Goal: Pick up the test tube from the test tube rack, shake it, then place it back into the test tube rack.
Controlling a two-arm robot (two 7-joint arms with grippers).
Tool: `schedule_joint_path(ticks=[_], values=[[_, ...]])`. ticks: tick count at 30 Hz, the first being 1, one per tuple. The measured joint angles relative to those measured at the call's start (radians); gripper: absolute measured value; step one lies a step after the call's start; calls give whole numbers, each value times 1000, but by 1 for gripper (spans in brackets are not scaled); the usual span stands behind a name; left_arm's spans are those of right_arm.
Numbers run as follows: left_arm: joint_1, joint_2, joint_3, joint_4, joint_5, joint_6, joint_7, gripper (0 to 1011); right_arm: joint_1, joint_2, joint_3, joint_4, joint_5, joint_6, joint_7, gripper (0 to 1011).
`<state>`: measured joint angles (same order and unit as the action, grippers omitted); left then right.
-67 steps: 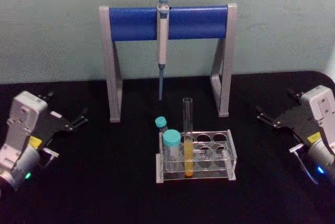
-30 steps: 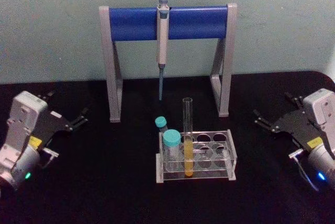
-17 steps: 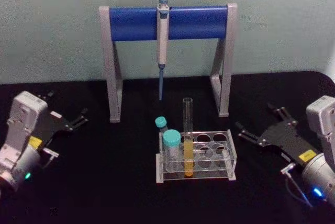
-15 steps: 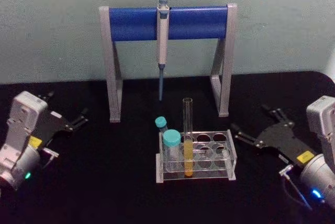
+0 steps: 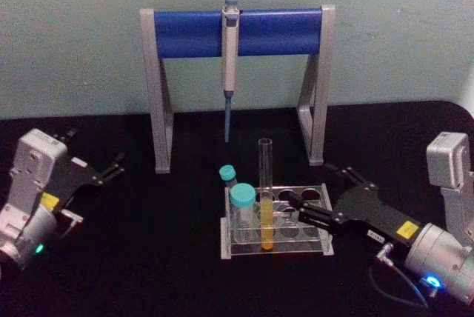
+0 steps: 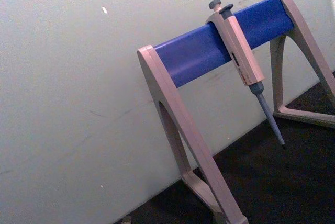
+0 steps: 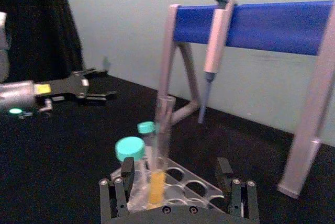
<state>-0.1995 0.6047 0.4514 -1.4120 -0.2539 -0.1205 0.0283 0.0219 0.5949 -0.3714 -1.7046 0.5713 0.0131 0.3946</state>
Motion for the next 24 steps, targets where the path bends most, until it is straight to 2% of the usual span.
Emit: schedule_joint_path(ticks=[10,24], values=[[0,0,0,0,0,0,0,1001,65,-47,-26,51,14,37,72,1000],[0,0,0,0,0,0,0,1001,199,-132,-79,197,1,67,95,1000]])
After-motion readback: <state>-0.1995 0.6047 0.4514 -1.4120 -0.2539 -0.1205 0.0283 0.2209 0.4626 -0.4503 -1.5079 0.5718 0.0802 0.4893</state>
